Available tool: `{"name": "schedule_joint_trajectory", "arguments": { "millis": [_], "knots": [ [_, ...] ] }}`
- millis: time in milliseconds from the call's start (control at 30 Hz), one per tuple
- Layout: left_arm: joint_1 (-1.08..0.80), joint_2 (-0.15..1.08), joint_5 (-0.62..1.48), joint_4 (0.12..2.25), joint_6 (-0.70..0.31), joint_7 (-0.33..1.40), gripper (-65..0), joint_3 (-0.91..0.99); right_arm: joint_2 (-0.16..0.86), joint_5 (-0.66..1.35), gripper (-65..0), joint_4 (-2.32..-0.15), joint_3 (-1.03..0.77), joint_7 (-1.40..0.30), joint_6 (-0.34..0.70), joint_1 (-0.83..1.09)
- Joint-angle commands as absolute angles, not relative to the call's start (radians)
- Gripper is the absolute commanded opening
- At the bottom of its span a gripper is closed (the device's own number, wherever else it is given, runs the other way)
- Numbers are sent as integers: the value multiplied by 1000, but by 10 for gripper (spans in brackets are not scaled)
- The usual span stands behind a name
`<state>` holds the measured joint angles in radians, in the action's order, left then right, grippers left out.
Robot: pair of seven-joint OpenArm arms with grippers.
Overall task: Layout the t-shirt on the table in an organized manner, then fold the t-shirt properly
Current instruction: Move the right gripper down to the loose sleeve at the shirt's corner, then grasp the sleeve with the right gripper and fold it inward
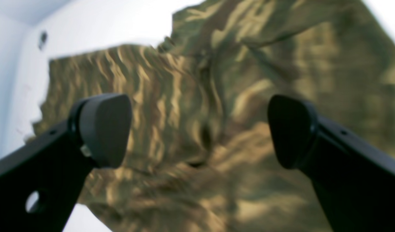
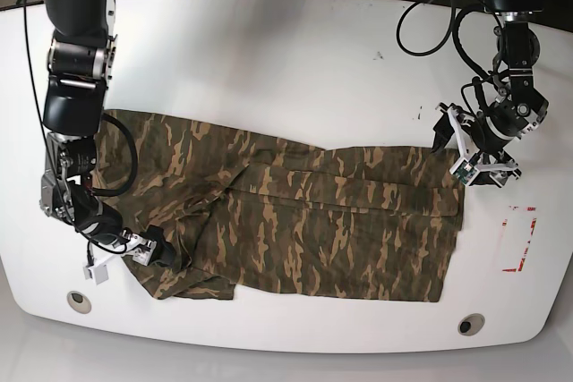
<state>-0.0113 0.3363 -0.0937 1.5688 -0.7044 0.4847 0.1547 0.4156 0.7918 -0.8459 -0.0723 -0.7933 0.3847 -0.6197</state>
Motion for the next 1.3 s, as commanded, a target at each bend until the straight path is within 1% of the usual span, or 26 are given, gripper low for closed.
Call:
{"name": "schedule_joint_trajectory", "arguments": {
  "millis": [0, 133, 367, 400, 467, 500, 533, 600, 633, 667, 700, 767, 800, 900, 1067, 1267],
  "knots": [
    [7, 349, -84, 1590, -698, 469, -176, 159, 478, 812, 0, -990, -77, -823, 397, -579],
    [8, 349, -84, 1590, -698, 469, -176, 159, 518, 812, -1, -1147, -77, -828, 395, -456],
    [8, 351, -84, 1590, -698, 469, -176, 160, 524, 809, -9, -1267, -77, -823, 397, -328],
    [8, 351, -84, 1590, -698, 469, -176, 160, 524, 809, -21, -1273, -77, -823, 397, -317],
    [8, 351, -84, 1590, -698, 469, -176, 160, 519, 808, -68, -1277, -77, -817, 397, -302],
    [8, 351, -84, 1590, -698, 469, -176, 160, 518, 808, -130, -1277, -74, -805, 397, -294],
    [8, 351, -84, 1590, -698, 469, -176, 160, 518, 808, -171, -1276, -73, -797, 397, -289],
    [7, 351, -84, 1590, -698, 469, -176, 160, 516, 808, -310, -1274, -73, -777, 397, -280],
    [7, 351, -84, 1590, -698, 469, -176, 160, 515, 808, -363, -1274, -73, -771, 397, -278],
    [7, 351, -84, 1590, -698, 469, -176, 160, 510, 806, -467, -1273, -71, -762, 395, -278],
    [7, 351, -84, 1590, -698, 469, -176, 160, 504, 800, -528, -1271, -71, -760, 395, -278],
    [7, 351, -84, 1590, -698, 469, -176, 160, 496, 762, -622, -1264, -71, -760, 397, -280],
    [7, 351, -84, 1590, -698, 469, -176, 160, 495, 742, -642, -1262, -71, -760, 397, -282],
    [7, 349, -84, 1590, -698, 469, -176, 160, 463, 628, -650, -1254, -71, -759, 398, -295],
    [7, 349, -84, 1590, -698, 469, -176, 160, 390, 418, -639, -1254, -73, -759, 403, -305],
    [7, 349, -84, 1590, -698, 469, -176, 160, 320, 292, -639, -1251, -77, -759, 464, -326]
  ]
}}
